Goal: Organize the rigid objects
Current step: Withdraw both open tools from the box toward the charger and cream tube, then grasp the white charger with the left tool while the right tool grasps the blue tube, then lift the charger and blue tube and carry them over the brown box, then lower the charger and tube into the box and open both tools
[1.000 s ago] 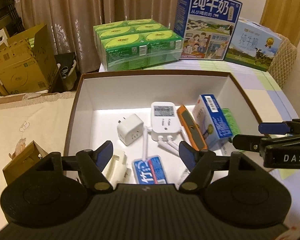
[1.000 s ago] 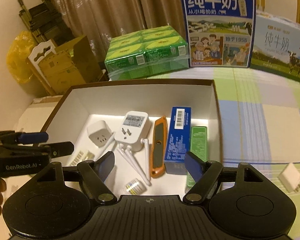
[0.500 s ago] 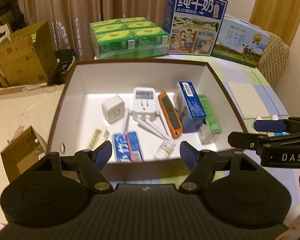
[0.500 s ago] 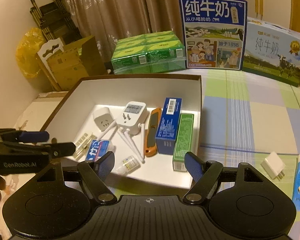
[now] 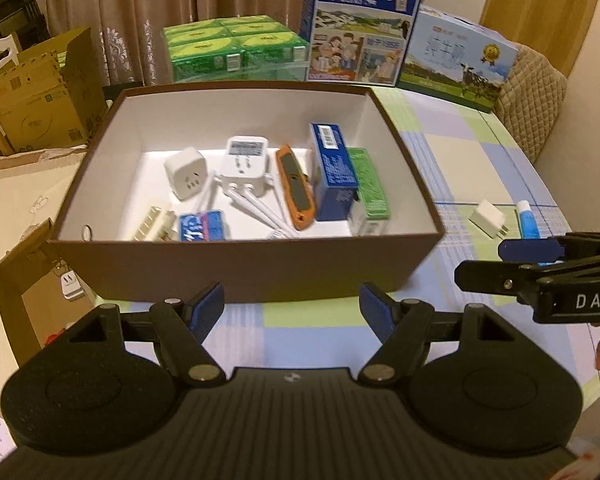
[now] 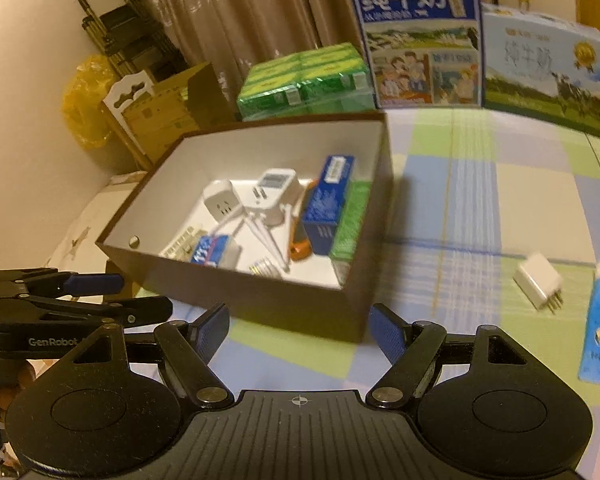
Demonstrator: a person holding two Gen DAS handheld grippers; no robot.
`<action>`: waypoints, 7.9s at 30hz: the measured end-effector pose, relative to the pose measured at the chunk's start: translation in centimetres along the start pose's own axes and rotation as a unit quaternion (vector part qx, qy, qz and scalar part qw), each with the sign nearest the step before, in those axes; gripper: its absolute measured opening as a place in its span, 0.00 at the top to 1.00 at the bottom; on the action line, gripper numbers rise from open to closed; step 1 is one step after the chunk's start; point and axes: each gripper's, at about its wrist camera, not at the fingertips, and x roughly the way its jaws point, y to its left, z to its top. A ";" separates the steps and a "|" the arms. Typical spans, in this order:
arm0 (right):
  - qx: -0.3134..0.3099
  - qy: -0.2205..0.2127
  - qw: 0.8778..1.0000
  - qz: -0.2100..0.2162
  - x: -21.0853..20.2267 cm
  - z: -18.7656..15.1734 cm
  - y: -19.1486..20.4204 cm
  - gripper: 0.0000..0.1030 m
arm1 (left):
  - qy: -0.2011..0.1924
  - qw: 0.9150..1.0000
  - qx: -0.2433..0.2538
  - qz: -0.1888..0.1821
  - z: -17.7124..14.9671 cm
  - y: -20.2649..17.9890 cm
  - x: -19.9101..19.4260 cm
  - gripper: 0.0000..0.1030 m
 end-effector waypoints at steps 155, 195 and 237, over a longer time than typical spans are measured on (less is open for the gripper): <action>-0.120 0.005 0.991 -0.064 -0.7 -8.0 -15.4 0.70 | 0.037 0.999 0.019 0.019 -6.1 -16.1 9.3 0.43; -0.104 -0.086 0.989 0.067 -0.3 1.9 1.7 0.70 | -0.105 0.992 -0.022 0.061 1.0 0.2 -2.5 0.43; 0.009 -0.034 0.997 -0.067 18.0 13.0 4.5 0.70 | -0.026 0.994 0.097 0.051 13.1 14.6 13.7 0.43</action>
